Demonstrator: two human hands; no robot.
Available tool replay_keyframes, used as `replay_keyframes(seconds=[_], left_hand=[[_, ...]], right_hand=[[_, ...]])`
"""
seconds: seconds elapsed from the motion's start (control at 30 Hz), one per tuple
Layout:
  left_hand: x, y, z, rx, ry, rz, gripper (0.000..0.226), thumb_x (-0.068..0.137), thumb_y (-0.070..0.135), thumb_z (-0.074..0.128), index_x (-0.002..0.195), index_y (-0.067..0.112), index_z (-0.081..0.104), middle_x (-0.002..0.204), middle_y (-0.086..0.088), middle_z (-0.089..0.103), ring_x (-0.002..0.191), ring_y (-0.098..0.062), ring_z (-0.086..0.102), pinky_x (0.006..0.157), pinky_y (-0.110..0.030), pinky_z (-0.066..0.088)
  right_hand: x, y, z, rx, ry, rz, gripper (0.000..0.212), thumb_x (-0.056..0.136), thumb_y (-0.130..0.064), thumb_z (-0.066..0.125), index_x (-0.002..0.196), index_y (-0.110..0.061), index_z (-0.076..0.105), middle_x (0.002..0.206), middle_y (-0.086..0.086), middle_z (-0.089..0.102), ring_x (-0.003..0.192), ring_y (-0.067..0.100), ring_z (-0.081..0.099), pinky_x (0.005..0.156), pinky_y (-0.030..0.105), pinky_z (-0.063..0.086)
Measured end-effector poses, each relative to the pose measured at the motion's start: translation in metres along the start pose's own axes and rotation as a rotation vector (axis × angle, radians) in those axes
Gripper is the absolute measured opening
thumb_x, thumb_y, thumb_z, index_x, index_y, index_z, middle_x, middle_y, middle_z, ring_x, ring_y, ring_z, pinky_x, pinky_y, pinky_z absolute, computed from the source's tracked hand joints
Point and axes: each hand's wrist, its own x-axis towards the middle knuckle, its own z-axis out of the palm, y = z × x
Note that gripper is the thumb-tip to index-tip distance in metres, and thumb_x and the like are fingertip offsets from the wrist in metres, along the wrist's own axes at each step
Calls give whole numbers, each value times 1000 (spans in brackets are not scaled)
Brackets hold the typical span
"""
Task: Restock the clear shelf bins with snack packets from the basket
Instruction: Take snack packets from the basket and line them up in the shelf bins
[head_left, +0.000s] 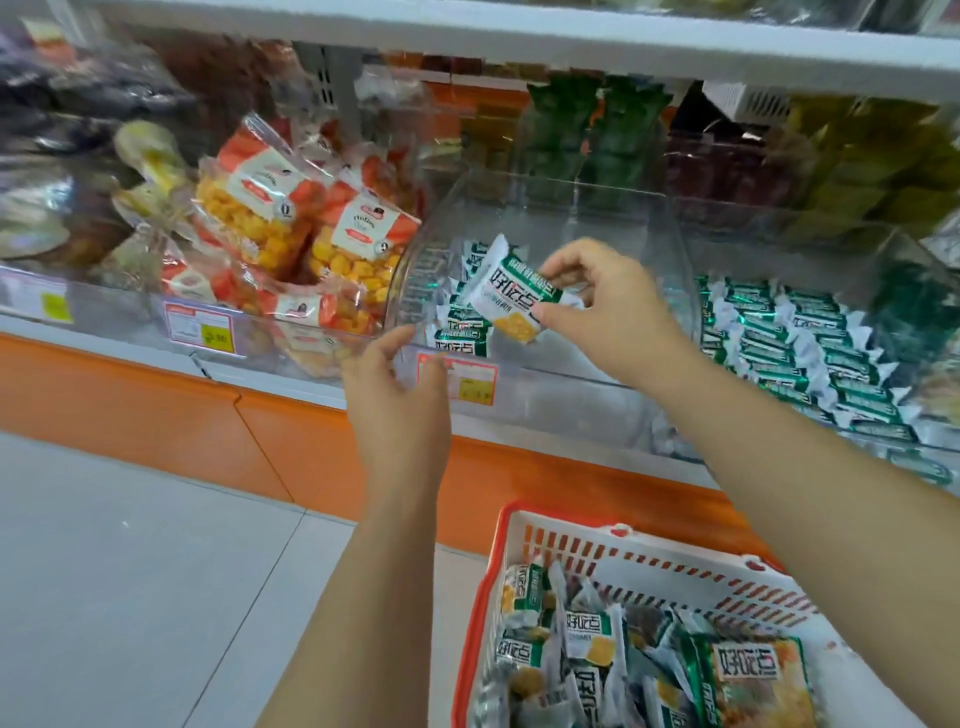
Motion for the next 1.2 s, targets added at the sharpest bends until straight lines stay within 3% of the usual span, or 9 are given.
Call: replay_keyframes(seconds=[0.07, 0.17, 0.33, 0.57, 0.73, 0.83, 0.93, 1.07, 1.2], left_hand=[[10, -11, 2, 52, 2, -30, 36, 88, 16, 59, 121, 28, 56, 133, 0, 50, 126, -15, 42, 103, -36, 39], [16, -19, 4, 11, -29, -83, 41, 86, 13, 58, 123, 29, 55, 133, 3, 50, 128, -15, 40, 104, -46, 39], [19, -21, 5, -33, -32, -101, 38, 87, 11, 57, 118, 33, 55, 132, 4, 48, 118, -10, 44, 101, -40, 42], [18, -20, 10, -46, -20, -129, 38, 90, 11, 56, 121, 32, 54, 133, 3, 48, 114, -11, 47, 97, -33, 41], [7, -21, 10, -59, 75, -87, 32, 88, 11, 57, 115, 27, 52, 124, -2, 51, 109, -13, 50, 94, -35, 45], [-13, -14, 14, -29, 143, 37, 22, 89, 7, 52, 101, 25, 49, 111, 0, 49, 96, -10, 49, 84, -28, 42], [-39, -15, 25, 22, 104, 144, 31, 87, 2, 48, 88, 32, 45, 102, 4, 46, 87, -8, 47, 81, -28, 42], [-71, -36, 40, 237, -8, 217, 26, 85, 1, 49, 100, 22, 54, 107, 2, 49, 99, -22, 52, 86, -43, 45], [-89, -59, 44, 513, -165, 178, 31, 86, 8, 51, 114, 18, 58, 122, -6, 50, 109, -28, 50, 92, -41, 41]], right_hand=[[16, 10, 16, -90, -124, 12, 25, 78, -9, 74, 93, -20, 57, 90, -11, 57, 86, 3, 52, 62, 2, 34], [29, 22, 41, -177, -281, 34, 25, 77, -11, 75, 87, -22, 56, 91, -11, 57, 90, 5, 54, 63, 8, 35], [41, 20, 61, -256, -362, 103, 15, 74, -12, 78, 76, -18, 65, 79, -7, 59, 80, 9, 56, 75, 26, 46], [39, 12, 56, -235, -479, 196, 15, 87, -15, 63, 90, -9, 76, 90, 3, 73, 70, 11, 63, 56, 17, 48], [5, 8, 34, -140, -228, 114, 15, 89, -15, 60, 95, -14, 73, 93, -5, 68, 86, 10, 60, 78, 20, 46], [-43, 6, 15, -74, 78, -113, 13, 86, -8, 62, 93, -13, 72, 87, -9, 63, 80, 2, 56, 74, 8, 41], [-104, 20, 3, -69, 189, -184, 11, 85, -7, 61, 91, -10, 70, 83, -11, 60, 77, -8, 52, 71, 3, 38], [-186, 66, 6, -54, 106, 108, 11, 86, -7, 63, 90, -16, 69, 81, -14, 61, 75, -7, 54, 65, 4, 39], [-251, 128, 16, -135, -266, 564, 16, 92, -15, 57, 105, -19, 65, 90, -8, 61, 76, 3, 55, 65, 9, 41]])
